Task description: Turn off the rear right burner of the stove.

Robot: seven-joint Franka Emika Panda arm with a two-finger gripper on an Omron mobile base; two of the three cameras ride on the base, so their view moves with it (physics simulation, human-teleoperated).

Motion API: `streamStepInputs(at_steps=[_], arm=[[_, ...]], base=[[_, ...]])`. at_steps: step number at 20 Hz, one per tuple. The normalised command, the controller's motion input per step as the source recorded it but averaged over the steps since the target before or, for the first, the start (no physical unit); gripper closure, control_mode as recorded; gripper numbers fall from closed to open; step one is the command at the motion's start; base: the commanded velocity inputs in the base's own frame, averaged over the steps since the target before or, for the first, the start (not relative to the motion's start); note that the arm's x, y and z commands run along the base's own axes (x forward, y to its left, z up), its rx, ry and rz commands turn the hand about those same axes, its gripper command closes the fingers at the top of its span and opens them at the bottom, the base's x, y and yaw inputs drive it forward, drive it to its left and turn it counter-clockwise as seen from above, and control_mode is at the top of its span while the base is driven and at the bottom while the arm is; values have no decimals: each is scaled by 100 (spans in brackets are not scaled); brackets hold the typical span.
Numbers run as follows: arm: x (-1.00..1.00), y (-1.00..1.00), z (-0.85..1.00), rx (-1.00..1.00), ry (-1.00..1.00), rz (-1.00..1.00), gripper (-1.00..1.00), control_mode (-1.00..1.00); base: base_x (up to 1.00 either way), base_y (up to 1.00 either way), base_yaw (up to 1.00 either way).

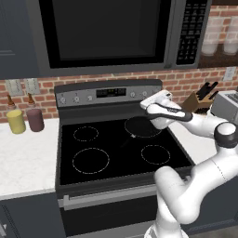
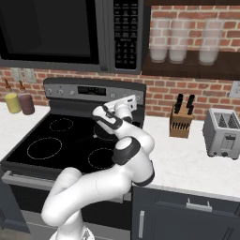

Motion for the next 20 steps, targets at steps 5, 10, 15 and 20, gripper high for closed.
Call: streamStepInputs(at_steps=[5,10,15,20], arm=[[41,0,-3,-1,0,0,-100,-100],[23,-4,-15,0,0,0,-100,-100],[23,-1,-20,-1,0,0,-100,-100],[28,-11,-11,0,0,0,-100,-100]], base=[[0,0,0],[0,0,0],[0,0,0],[0,0,0]])
